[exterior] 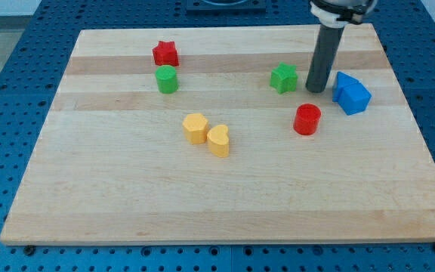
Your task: Push the green star slightly to the left side
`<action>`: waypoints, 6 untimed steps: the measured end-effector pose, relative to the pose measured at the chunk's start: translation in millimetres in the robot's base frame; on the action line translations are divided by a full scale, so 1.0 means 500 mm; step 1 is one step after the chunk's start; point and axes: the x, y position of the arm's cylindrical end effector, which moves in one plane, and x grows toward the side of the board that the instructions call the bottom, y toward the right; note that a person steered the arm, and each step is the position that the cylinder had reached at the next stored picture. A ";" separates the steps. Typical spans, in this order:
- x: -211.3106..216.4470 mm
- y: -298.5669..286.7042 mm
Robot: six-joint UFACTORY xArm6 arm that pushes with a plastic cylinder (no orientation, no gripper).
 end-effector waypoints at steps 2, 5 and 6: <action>-0.002 -0.119; 0.045 -0.272; 0.063 -0.325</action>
